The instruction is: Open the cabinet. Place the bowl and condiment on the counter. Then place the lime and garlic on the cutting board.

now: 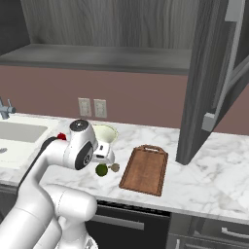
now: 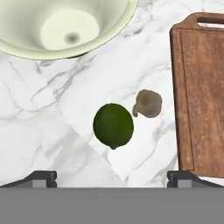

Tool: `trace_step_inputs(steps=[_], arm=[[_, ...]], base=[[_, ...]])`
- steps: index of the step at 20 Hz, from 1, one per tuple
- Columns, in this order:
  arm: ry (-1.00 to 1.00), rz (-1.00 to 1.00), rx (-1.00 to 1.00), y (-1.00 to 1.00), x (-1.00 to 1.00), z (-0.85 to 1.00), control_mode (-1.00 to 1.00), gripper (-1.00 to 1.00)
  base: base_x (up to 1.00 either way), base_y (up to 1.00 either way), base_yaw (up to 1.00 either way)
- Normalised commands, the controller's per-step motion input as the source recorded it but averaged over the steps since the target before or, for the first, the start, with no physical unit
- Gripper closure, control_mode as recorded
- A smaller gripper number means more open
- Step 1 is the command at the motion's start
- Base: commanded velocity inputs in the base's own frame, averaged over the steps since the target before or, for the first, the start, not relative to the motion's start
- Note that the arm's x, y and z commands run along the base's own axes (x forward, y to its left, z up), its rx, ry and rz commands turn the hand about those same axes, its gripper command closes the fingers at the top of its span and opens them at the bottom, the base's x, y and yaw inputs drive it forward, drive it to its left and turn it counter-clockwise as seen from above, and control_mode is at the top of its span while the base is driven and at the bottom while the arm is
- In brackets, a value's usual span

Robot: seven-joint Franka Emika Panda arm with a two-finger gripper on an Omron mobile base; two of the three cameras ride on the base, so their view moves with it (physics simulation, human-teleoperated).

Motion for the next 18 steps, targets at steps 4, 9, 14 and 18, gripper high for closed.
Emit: trace_step_inputs(steps=[4,9,14,18], arm=[[-0.01,0.0,-0.01,0.0,0.0,-0.19,-1.0,-1.0],[-0.01,0.0,0.0,0.0,0.0,-0.15,-1.0,-1.0],[-0.01,0.0,0.0,0.0,0.0,-0.16,-1.0,-1.0],[0.0,0.0,0.0,0.0,0.03,-0.21,-1.0,-1.0]], base=[[0.0,0.0,0.0],[0.0,0.0,0.0],[0.0,0.0,0.0],[0.0,0.0,0.0]])
